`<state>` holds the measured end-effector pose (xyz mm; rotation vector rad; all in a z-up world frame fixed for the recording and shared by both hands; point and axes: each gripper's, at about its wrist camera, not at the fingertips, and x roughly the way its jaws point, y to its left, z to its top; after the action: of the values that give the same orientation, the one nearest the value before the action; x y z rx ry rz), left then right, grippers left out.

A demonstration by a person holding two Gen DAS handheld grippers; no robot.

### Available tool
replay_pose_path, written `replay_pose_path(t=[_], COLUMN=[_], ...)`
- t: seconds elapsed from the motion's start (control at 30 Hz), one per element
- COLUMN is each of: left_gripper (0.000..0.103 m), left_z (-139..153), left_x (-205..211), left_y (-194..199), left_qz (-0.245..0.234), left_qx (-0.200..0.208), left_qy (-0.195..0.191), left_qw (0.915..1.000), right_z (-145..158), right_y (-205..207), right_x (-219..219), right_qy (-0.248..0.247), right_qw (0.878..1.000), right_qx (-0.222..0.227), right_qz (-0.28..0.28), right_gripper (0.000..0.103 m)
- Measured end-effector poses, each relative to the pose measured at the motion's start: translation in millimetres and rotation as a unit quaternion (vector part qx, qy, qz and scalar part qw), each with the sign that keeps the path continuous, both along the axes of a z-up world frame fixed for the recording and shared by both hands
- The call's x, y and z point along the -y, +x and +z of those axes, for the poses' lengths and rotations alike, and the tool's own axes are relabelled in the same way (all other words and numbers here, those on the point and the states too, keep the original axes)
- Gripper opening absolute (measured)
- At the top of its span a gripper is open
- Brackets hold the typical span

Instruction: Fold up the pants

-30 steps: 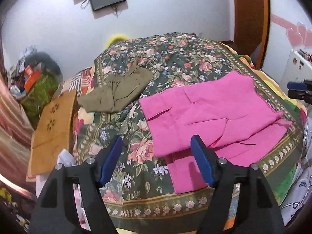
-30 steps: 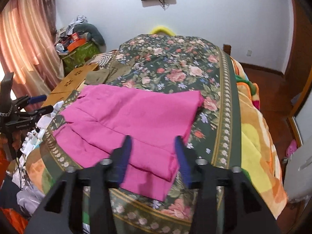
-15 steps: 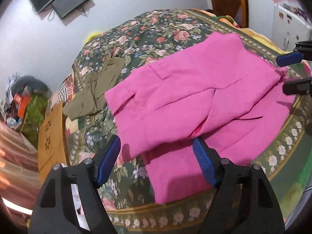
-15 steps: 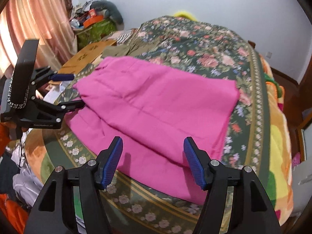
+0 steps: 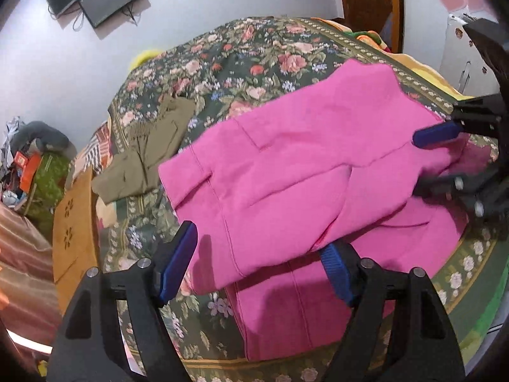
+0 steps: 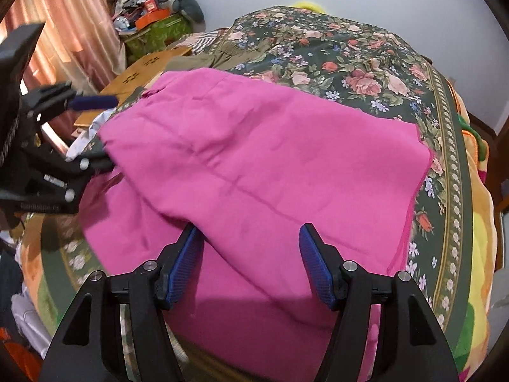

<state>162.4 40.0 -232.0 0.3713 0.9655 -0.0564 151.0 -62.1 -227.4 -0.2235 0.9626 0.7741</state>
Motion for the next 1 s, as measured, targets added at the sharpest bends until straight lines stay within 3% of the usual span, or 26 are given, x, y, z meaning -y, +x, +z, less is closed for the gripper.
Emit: replay_pose_path(t=[0.03, 0.13, 0.17, 0.23, 0.37, 0.47, 0.5, 0.73, 1.0], left_gripper=[0.076, 0.075, 0.072, 0.047, 0.037, 0.023, 0.014, 0.012, 0.012], left_z=[-1.8, -5.9, -5.9, -5.9, 0.4, 11.5, 15.5, 31.4, 15.4], left_x=[-0.2, 2.7, 3.7, 5.9, 7.2, 8.9, 9.3, 16.5, 17.2], left_y=[-2.9, -9.6, -11.4, -12.0, -8.2, -8.6, -9.5, -30.0, -54.5], left_qz=[-0.004, -0.017, -0.02, -0.021, -0.016, -0.011, -0.01, -0.024, -0.014], left_qx=[0.003, 0.018, 0.024, 0.024, 0.018, 0.026, 0.027, 0.029, 0.008], left_qy=[0.0, 0.019, 0.024, 0.03, 0.025, 0.017, 0.011, -0.025, -0.046], left_qw=[1.0, 0.9995, 0.9992, 0.999, 0.9994, 0.9995, 0.9995, 0.999, 0.9988], right_z=[-0.8, -1.5, -0.4, 3.5, 15.9, 25.5, 27.4, 38.7, 28.7], right_y=[0.7, 4.0, 5.1, 4.3, -2.4, -7.5, -7.9, -22.0, -36.0], right_x=[1.7, 4.5, 5.7, 7.5, 12.2, 19.6, 21.3, 40.8, 47.2], right_qy=[0.003, 0.008, 0.011, 0.016, 0.023, 0.035, 0.035, 0.043, 0.044], right_qw=[1.0, 1.0, 1.0, 1.0, 0.999, 0.999, 0.999, 0.998, 0.999], right_qx=[0.004, 0.006, 0.008, 0.016, 0.031, 0.038, 0.041, 0.046, 0.026], right_qz=[-0.002, -0.002, -0.003, 0.0, 0.004, 0.0, 0.0, -0.007, -0.003], right_gripper=[0.037, 0.009, 0.009, 0.006, 0.005, 0.005, 0.005, 0.005, 0.005])
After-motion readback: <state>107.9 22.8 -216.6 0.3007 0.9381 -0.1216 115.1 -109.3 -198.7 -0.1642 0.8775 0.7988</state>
